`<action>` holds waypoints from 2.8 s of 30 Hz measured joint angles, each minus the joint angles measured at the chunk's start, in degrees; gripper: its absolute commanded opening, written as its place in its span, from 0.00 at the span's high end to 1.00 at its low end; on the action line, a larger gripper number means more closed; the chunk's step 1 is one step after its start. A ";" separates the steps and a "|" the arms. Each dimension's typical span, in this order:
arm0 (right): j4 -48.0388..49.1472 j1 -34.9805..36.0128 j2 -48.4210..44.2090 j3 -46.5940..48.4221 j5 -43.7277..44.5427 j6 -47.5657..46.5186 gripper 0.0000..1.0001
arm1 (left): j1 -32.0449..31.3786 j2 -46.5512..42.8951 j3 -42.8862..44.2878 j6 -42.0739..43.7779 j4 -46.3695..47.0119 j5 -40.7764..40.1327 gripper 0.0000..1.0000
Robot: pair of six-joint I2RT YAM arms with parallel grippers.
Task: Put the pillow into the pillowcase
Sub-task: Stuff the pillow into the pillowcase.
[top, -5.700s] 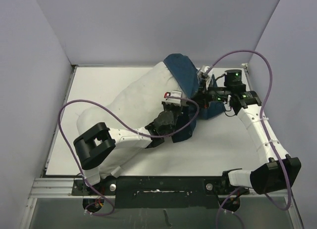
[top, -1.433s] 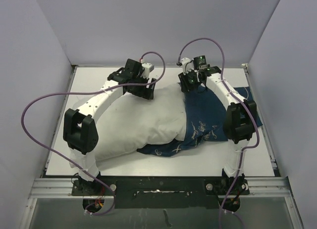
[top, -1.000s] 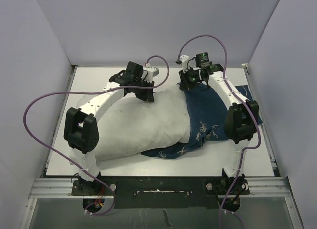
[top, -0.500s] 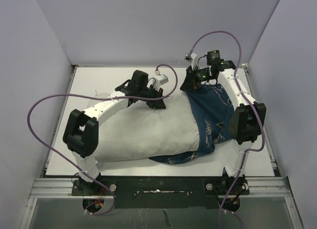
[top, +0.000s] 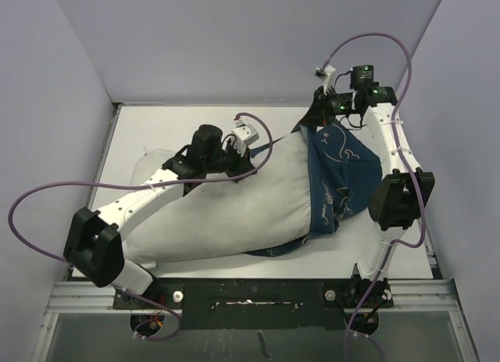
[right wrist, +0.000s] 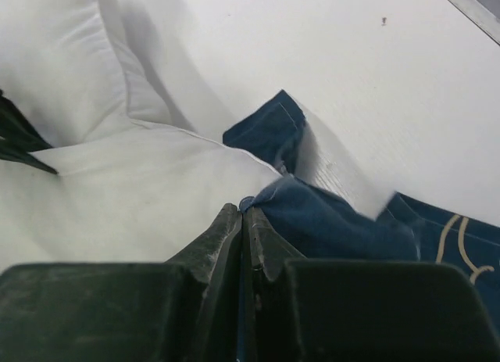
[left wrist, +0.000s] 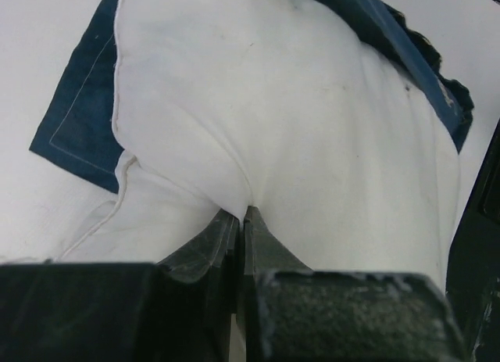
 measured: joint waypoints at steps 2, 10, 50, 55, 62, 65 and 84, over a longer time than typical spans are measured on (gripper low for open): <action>-0.04 -2.23 -0.02 0.13 0.13 -0.39 1.00 | -1.40 -2.84 -2.19 1.46 1.66 -0.33 1.00; 1.70 1.95 -0.15 -4.31 -0.46 -2.08 1.00 | -1.90 -2.47 -1.38 4.79 3.02 0.02 0.55; 30.40 13.99 -6.93 -7.93 0.81 17.33 1.00 | 11.78 29.03 17.92 -46.14 53.29 25.57 1.00; 33.86 15.87 -17.16 -22.93 5.51 13.00 1.00 | 11.85 28.96 8.55 -53.66 70.05 18.86 1.00; 32.00 13.00 -11.65 -29.20 9.79 4.79 0.65 | 12.66 28.94 1.90 -49.68 58.69 9.33 0.90; 30.53 13.60 -9.79 -28.59 9.68 1.40 0.24 | 14.51 27.74 2.03 -46.88 51.67 6.97 0.64; 33.40 -7.87 -24.59 -52.59 7.63 -1.25 0.04 | 1.25 -9.46 -1.44 -6.80 10.40 -7.02 0.22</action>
